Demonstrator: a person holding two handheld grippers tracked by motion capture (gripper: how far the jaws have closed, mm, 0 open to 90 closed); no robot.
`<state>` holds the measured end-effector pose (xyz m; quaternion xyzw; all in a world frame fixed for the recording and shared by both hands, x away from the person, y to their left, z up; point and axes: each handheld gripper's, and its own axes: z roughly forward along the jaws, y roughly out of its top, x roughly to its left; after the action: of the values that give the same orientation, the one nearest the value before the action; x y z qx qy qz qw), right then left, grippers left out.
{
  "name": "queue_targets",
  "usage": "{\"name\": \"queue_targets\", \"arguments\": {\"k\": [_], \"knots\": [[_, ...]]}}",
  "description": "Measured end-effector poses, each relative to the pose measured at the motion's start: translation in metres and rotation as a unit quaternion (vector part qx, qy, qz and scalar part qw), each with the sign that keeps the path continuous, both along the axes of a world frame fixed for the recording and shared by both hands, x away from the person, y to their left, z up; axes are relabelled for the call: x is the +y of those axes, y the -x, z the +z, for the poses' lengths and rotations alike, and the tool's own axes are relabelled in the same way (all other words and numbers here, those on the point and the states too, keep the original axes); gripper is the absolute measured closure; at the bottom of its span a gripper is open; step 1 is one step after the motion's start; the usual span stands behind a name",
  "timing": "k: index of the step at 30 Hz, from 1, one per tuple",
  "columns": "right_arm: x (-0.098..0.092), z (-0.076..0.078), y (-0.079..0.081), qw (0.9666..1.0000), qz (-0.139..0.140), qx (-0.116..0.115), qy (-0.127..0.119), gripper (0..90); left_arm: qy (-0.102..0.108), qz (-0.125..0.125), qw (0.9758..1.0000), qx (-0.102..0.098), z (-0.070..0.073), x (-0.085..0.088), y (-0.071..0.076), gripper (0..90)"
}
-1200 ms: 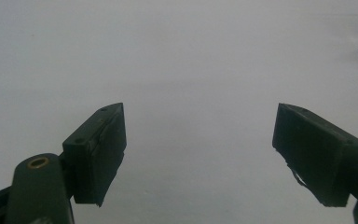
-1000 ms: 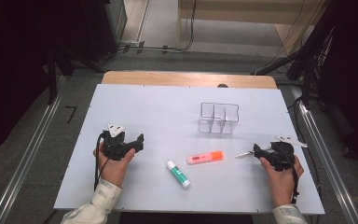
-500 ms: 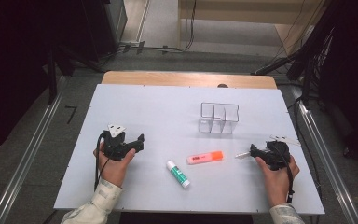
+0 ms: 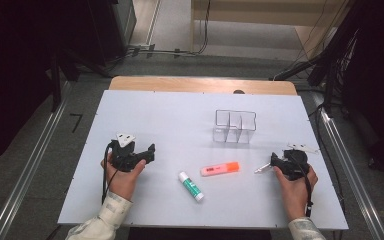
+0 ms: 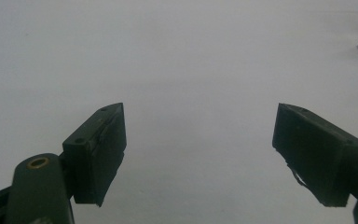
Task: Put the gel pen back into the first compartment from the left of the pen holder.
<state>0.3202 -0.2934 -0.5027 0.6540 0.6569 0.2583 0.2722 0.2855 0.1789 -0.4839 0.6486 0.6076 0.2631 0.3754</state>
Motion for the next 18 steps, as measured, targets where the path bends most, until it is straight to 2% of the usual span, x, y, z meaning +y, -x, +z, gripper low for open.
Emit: {"name": "queue_targets", "arguments": {"k": [5,8,12,18], "knots": [[-0.0017,0.0012,0.0004,0.9999,0.011,-0.004,-0.007,63.3,0.0,-0.001,1.0,0.0,0.0001,0.0,-0.0001,17.8],[-0.0032,0.0016,-0.0001,0.9996,0.021,-0.002,-0.018,70.7,0.001,-0.001,1.0,0.0,-0.0001,-0.0001,-0.0001,17.8],[-0.0059,0.0018,-0.0012,0.9992,0.03,-0.002,-0.026,75.7,0.001,-0.002,1.0,0.0,-0.0001,0.0,-0.0001,17.8],[-0.0071,0.0022,-0.0024,0.9988,0.04,-0.001,-0.027,78.3,0.002,-0.002,1.0,0.0,-0.0002,-0.0001,-0.0002,17.8]]}}
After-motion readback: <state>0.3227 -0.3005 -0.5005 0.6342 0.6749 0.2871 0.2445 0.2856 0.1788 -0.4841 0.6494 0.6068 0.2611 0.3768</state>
